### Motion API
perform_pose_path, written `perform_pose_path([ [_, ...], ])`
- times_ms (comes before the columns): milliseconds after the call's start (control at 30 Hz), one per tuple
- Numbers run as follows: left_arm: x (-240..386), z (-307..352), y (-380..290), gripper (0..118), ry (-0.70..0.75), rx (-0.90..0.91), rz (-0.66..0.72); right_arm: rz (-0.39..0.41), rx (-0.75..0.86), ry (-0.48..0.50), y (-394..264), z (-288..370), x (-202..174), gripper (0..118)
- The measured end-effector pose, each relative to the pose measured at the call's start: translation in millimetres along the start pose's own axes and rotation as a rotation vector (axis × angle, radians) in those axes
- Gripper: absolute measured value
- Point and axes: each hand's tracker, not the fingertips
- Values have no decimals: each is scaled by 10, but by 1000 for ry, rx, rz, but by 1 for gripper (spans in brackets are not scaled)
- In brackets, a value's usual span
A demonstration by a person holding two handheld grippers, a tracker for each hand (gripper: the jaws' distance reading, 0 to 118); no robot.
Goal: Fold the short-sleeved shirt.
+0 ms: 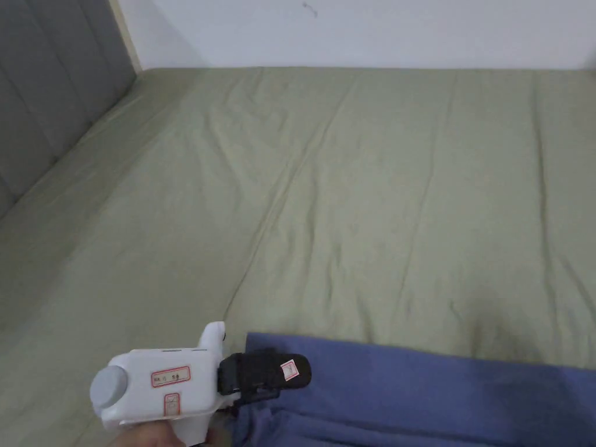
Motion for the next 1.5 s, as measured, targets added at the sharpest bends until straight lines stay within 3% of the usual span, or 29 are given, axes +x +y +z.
perform_pose_path([
  [67,51,-140,-33,112,-15,-34,3,-13,2,3,-4,32,31,1],
  [133,111,-218,-24,96,15,-41,-14,-20,0,8,-21,67,50,1],
  [200,128,-226,1,83,135,-23,-57,-18,-6,3,-46,99,97,1],
  [267,77,-216,18,26,251,-28,-71,-30,-6,4,-58,152,148,1],
  [300,30,-200,16,13,271,-37,-40,-36,-3,-1,-60,177,170,1],
  [367,59,-176,-6,12,180,-34,40,-49,6,-11,-69,212,243,1],
  [433,183,-185,-4,11,236,-34,-65,-67,9,-18,-66,248,298,1],
  [533,359,-114,7,10,222,-17,-71,-95,13,-16,-60,304,366,1],
  [700,613,198,61,9,237,-25,-126,-55,27,-10,-48,411,382,1],
  [900,667,770,172,9,389,-19,-89,-77,26,18,-69,443,415,1],
  [1067,938,1095,234,9,651,-27,-133,-79,30,45,-100,501,452,1],
  [1133,1155,1041,235,9,637,-26,-105,-81,33,49,-118,502,471,1],
  [1233,1579,816,200,9,666,-41,-167,-55,66,9,-127,517,488,1],
  [1333,1924,442,144,9,657,-62,-162,-93,93,37,-102,572,553,1],
  [1500,2187,-300,57,10,741,-164,-236,-67,131,38,-54,765,695,1],
])
